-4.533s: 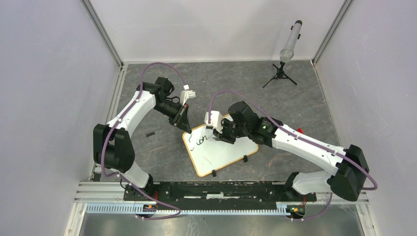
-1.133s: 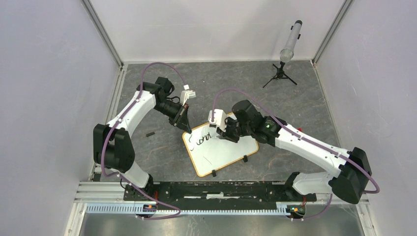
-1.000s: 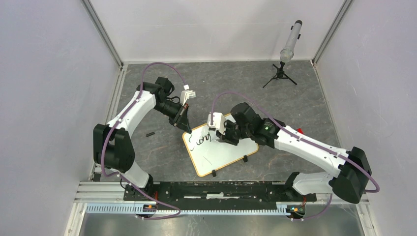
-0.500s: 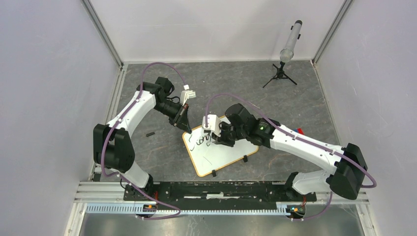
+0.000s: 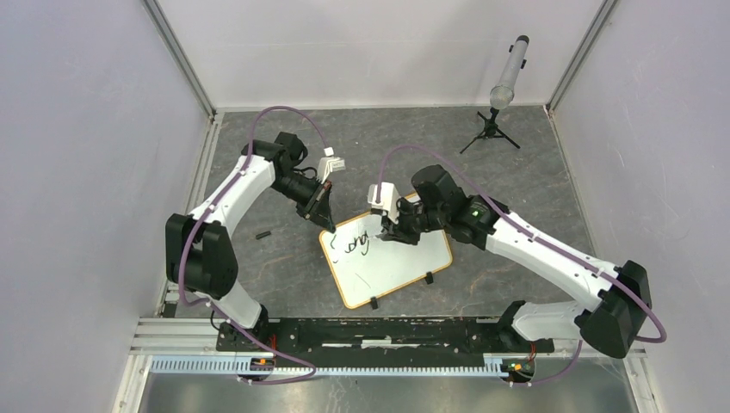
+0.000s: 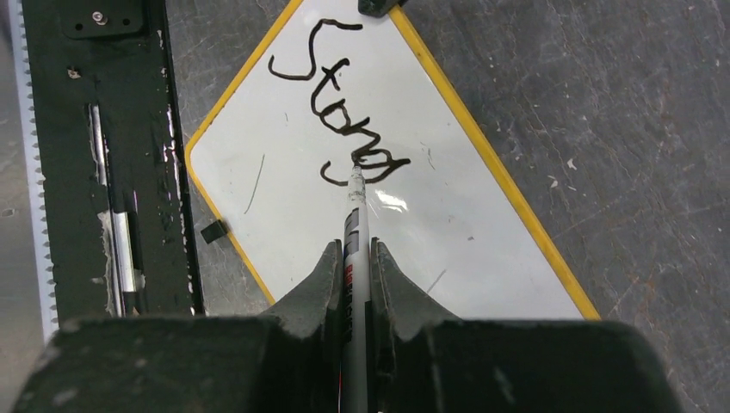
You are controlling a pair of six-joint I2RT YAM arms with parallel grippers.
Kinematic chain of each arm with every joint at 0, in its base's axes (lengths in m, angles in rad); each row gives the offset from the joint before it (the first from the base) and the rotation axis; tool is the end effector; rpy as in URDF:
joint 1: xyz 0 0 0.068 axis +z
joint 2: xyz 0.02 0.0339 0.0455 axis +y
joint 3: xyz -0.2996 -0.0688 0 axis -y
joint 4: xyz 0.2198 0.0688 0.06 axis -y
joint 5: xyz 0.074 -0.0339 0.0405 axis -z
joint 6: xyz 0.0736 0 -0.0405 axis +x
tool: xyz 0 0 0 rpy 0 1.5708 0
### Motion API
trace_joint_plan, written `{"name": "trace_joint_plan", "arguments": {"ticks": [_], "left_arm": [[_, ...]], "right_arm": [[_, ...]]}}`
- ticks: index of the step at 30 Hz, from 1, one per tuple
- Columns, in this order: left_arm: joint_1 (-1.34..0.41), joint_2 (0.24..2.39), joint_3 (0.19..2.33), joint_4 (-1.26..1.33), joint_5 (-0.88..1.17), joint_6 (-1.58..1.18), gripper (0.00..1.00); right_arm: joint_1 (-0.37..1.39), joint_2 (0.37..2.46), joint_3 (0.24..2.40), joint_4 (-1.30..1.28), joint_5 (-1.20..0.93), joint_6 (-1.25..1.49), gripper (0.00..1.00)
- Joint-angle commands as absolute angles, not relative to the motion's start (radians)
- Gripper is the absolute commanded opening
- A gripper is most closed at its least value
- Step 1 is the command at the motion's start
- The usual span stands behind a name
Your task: Write a sentence on the whiteboard
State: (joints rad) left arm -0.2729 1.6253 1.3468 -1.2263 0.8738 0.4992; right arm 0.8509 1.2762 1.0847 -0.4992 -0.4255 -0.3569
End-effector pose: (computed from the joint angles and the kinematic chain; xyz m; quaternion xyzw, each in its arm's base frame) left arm 0.2469 -0.1277 0.2889 0.3539 0.8337 -0.4168 0.0774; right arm 0.1545 0.2222 0.3274 -0.5762 0.6768 0.2870 0.3570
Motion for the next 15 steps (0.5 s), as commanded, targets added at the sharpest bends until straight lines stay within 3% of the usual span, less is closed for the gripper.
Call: {"name": "trace_joint_plan", "arguments": {"ticks": [1,11,15], "left_arm": [[-0.272,1.637,1.407,-1.245,0.776,0.531,0.02],[-0.275,1.637,1.430,-1.254,0.750,0.526,0.03],[-0.275,1.627,1.427,-1.254,0.770,0.516,0.11]], "right_arm": [[0.808,1.221,1.114,-0.534,-0.514,-0.375,0.00],[0.704,1.184,1.076,-0.591,-0.632,-0.408,0.00],[0.671,1.169,1.038,-0.572,-0.631,-0.420,0.00]]}}
